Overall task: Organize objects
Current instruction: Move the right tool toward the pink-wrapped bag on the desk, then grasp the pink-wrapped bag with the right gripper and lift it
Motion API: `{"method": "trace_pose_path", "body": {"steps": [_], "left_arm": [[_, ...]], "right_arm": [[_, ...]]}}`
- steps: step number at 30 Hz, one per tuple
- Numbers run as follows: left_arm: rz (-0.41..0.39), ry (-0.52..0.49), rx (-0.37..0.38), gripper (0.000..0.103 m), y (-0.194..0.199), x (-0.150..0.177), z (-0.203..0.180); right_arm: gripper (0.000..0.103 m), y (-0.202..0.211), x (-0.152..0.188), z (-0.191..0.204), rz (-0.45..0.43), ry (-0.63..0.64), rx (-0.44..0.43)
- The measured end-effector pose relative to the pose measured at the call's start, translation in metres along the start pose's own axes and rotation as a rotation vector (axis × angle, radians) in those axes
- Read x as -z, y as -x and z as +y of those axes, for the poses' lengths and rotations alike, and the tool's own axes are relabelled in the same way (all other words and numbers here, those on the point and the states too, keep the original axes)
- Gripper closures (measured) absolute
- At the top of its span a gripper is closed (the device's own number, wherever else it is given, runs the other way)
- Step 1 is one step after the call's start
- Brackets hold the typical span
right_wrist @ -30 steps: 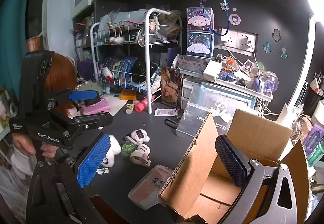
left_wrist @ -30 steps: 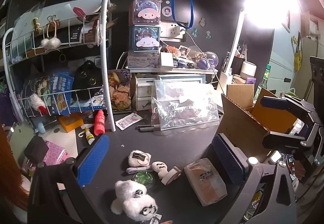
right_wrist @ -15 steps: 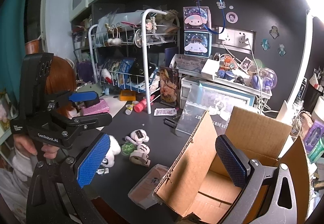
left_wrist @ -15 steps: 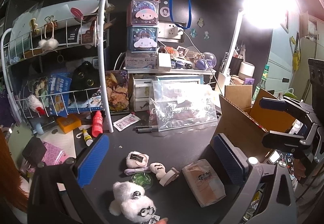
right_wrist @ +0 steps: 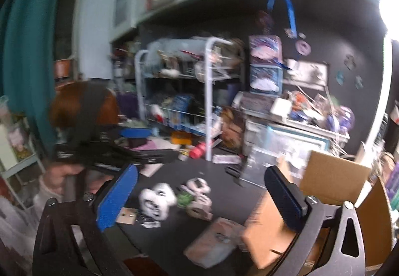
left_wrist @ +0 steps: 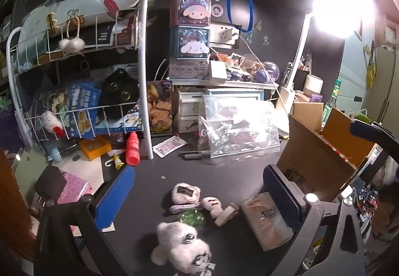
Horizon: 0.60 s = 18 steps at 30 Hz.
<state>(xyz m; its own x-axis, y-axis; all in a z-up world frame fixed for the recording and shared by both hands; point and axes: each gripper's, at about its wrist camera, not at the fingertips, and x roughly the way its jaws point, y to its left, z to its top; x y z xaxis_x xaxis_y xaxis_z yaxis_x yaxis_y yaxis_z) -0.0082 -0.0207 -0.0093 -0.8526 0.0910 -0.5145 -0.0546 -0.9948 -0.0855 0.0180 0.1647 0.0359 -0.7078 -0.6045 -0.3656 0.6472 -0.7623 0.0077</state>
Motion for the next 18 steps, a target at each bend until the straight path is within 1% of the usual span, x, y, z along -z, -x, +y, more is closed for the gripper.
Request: {"method": "trace_pose_path", "body": {"steps": [1,2,3,5,6,8,11,14,16,17,18], "left_arm": [[0.003,-0.003,0.0,0.0,-0.001,0.002,0.002],[0.006,-0.007,-0.003,0.0,-0.001,0.003,0.004],[0.005,-0.01,-0.012,0.0,-0.002,0.005,0.007],[-0.004,-0.017,-0.027,0.0,-0.002,0.007,0.009],[-0.014,-0.023,-0.033,0.0,-0.002,0.009,0.01],[-0.025,-0.056,-0.03,0.0,-0.003,0.012,0.011],[-0.029,-0.075,-0.008,0.0,-0.004,0.018,0.013],[-0.005,-0.082,0.051,0.0,-0.008,0.023,0.012],[0.005,-0.087,0.08,0.0,-0.01,0.026,0.01],[0.009,-0.089,0.093,0.0,-0.011,0.028,0.008],[0.016,-0.088,0.107,0.0,-0.012,0.029,0.007]], "right_arm": [[0.015,0.0,0.003,0.008,-0.006,0.011,-0.018],[0.025,-0.002,0.006,0.015,-0.002,0.02,-0.031],[0.032,-0.003,0.009,0.021,0.003,0.024,-0.042],[0.034,-0.008,0.018,0.03,0.014,0.016,-0.076],[0.034,-0.012,0.026,0.034,0.021,0.002,-0.094],[0.035,-0.023,0.041,0.038,0.052,-0.022,-0.073],[0.034,-0.042,0.068,0.037,0.134,-0.073,0.013],[0.034,-0.061,0.096,0.027,0.229,-0.146,0.11],[0.027,-0.07,0.111,0.021,0.273,-0.166,0.183],[0.02,-0.074,0.117,0.019,0.286,-0.169,0.207],[0.017,-0.077,0.122,0.019,0.296,-0.168,0.235]]}}
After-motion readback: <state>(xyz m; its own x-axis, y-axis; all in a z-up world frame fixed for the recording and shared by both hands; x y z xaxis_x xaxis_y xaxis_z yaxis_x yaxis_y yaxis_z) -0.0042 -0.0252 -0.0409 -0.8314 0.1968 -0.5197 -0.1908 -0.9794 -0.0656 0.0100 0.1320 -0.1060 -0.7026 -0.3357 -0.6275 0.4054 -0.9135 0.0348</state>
